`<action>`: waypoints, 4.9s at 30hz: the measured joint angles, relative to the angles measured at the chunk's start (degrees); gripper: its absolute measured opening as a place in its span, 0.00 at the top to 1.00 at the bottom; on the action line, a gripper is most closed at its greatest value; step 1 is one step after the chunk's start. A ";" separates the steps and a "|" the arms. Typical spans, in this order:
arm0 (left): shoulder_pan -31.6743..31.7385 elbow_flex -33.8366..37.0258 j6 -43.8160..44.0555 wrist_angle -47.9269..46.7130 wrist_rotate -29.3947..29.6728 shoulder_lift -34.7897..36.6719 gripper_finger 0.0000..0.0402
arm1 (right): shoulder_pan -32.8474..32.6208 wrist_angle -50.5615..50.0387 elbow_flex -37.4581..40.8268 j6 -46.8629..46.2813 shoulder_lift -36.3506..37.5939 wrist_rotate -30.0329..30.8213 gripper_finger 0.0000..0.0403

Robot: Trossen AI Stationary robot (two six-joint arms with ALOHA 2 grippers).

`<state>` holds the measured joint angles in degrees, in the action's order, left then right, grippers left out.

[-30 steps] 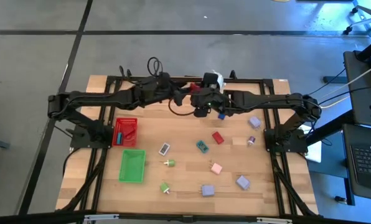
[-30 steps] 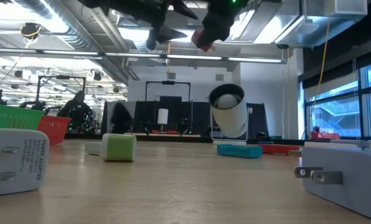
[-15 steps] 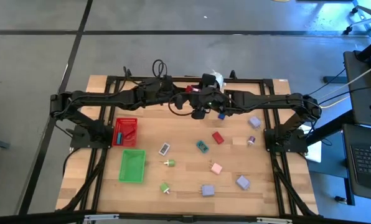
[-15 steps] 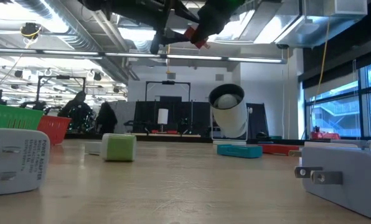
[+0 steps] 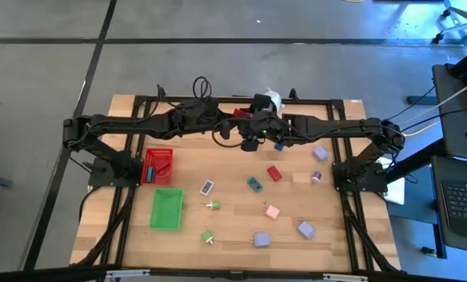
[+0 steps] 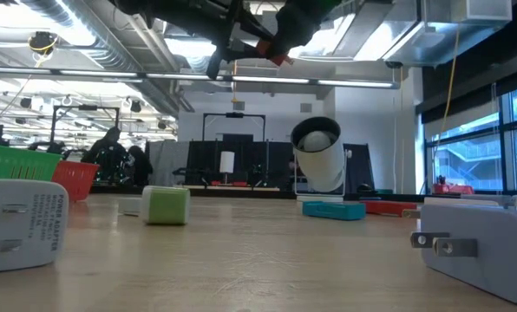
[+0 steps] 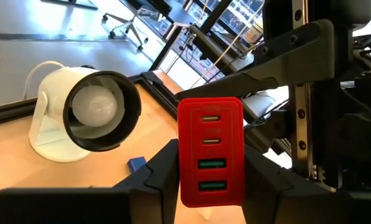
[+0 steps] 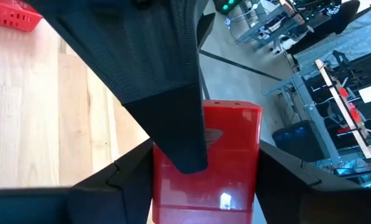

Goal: Pick & Place Office items
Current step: Put the red charger adapter into the green bin, then put the blue digital timer into the red bin

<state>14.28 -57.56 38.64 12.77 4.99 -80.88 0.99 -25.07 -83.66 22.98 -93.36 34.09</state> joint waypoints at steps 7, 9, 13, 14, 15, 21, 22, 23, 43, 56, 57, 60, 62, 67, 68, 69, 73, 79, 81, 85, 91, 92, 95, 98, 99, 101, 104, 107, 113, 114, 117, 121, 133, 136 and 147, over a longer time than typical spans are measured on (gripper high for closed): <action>-0.15 0.02 0.08 -0.46 -0.71 -0.02 0.71 | 0.17 -0.10 -0.02 -8.35 0.50 -8.62 0.29; -0.11 0.02 -0.02 -0.12 -0.40 -0.02 0.71 | 0.20 0.03 -0.04 -9.85 0.71 -9.62 0.24; -0.03 0.00 -1.48 0.76 -0.32 -0.07 0.70 | 0.14 -1.71 -0.04 -12.69 2.61 -11.42 0.16; -0.02 0.00 -1.60 0.79 -0.19 -0.07 0.70 | 0.13 -2.98 -0.02 -13.60 3.37 -12.17 0.15; 0.02 0.00 -1.62 0.71 0.42 -0.07 0.70 | 0.14 -3.99 -0.02 -14.48 4.11 -13.17 0.14; 0.60 -0.03 -2.53 0.33 5.38 -0.04 0.70 | 1.76 -12.32 0.01 -20.05 8.97 -23.76 0.12; 0.82 -0.07 -1.91 0.07 6.14 0.04 0.70 | 1.92 -13.59 0.02 -20.94 9.61 -24.50 0.12; 0.91 -0.09 -1.09 -0.63 6.30 0.09 0.70 | 2.03 -14.85 0.02 -21.48 10.40 -24.85 0.12; -8.93 -0.04 14.24 -46.56 -19.47 8.57 0.70 | 3.32 -30.28 0.02 -28.82 21.70 -16.71 0.11; -24.15 -0.04 31.08 -80.15 -31.31 15.14 0.70 | 3.34 -30.69 0.02 -28.48 21.07 -10.64 0.11; -24.89 -0.04 32.02 -80.61 -31.23 14.83 0.70 | 3.34 -30.67 0.02 -28.38 21.07 -10.28 0.11; -26.31 1.02 35.24 -79.26 -30.58 13.96 0.70 | 3.34 -30.65 0.02 -28.13 21.07 -9.31 0.11; -27.59 2.80 37.30 -77.21 -30.60 12.65 0.70 | 3.34 -30.67 0.02 -28.12 21.07 -9.05 0.11; -29.31 6.92 36.98 -72.07 -33.64 8.91 0.70 | 3.34 -30.67 0.02 -27.58 21.07 -8.99 0.11; -29.31 7.61 36.82 -71.30 -34.19 8.20 0.70 | 3.34 -30.65 0.02 -27.15 21.07 -9.01 0.11; -29.31 8.35 36.65 -70.14 -34.66 7.50 0.70 | 3.34 -30.67 0.02 -26.99 21.07 -9.01 0.11; -29.31 11.02 36.57 -66.08 -36.19 5.23 0.69 | 3.34 -30.67 0.02 -27.07 21.07 -9.01 0.11; -29.31 11.32 33.24 -64.29 -36.04 1.71 0.68 | 3.34 -30.67 0.02 -27.23 21.07 -9.02 0.11; -29.31 11.32 33.17 -63.49 -36.05 0.91 0.66 | 3.34 -30.67 0.02 -27.25 21.07 -9.04 0.11; -29.29 11.32 33.17 -63.24 -36.13 0.27 0.60 | 3.34 -30.70 0.02 -27.27 21.07 -9.50 0.11; -27.33 11.01 33.01 -63.63 -37.24 0.41 0.48 | 3.34 -30.82 0.02 -27.19 21.07 -9.67 0.11; -26.79 10.55 32.60 -63.60 -37.52 0.43 0.47 | 3.34 -30.92 0.02 -27.16 21.07 -9.67 0.11; -25.15 8.78 32.10 -64.16 -37.89 0.88 0.46 | 3.42 -32.00 0.02 -27.07 21.07 -9.63 0.11; -23.55 6.27 32.11 -64.19 -37.14 2.04 0.47 | 4.00 -31.62 0.46 -29.44 21.00 -9.61 0.11; -23.09 5.37 32.12 -64.17 -36.53 2.66 0.47 | 4.32 -31.69 0.88 -30.67 20.90 -9.53 0.11; -22.16 3.26 32.13 -64.19 -34.96 3.70 0.49 | 5.34 -32.24 1.98 -33.40 20.74 -9.44 0.11; -20.78 -0.08 31.43 -64.26 -30.69 5.32 0.50 | 7.25 -32.16 4.69 -38.44 20.81 -9.03 0.11; -19.15 -3.49 29.04 -64.04 -25.58 6.69 0.51 | 9.50 -32.77 8.21 -45.25 20.77 -9.32 0.11; -15.41 -9.98 21.24 -63.82 -10.40 7.76 0.52 | 12.07 -31.31 16.85 -65.03 20.77 -9.35 0.11; -14.78 -10.94 19.77 -63.74 -6.93 7.76 0.52 | 12.18 -30.51 18.18 -68.05 20.76 -9.31 0.11; -13.12 -13.14 16.23 -62.35 3.42 7.78 0.52 | 12.20 -28.40 21.68 -74.93 20.76 -9.15 0.11; -11.29 -13.63 12.58 -56.65 14.80 7.78 0.52 | 12.20 -24.55 25.84 -79.31 20.79 -9.01 0.11; -6.89 -13.64 4.41 -46.36 15.89 7.78 0.52 | 12.20 -2.84 40.18 -91.79 20.76 -9.02 0.11; -6.10 -13.64 3.38 -46.35 15.91 7.78 0.52 | 12.20 -1.38 42.48 -96.15 20.50 -8.81 0.11; -1.96 -13.64 -0.88 -46.35 15.90 7.78 0.52 | 12.21 4.12 43.85 -97.58 8.86 -3.50 0.11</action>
<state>12.33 -71.20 37.75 -33.58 20.90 -73.10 13.21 -20.95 -39.81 -74.60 -84.50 30.59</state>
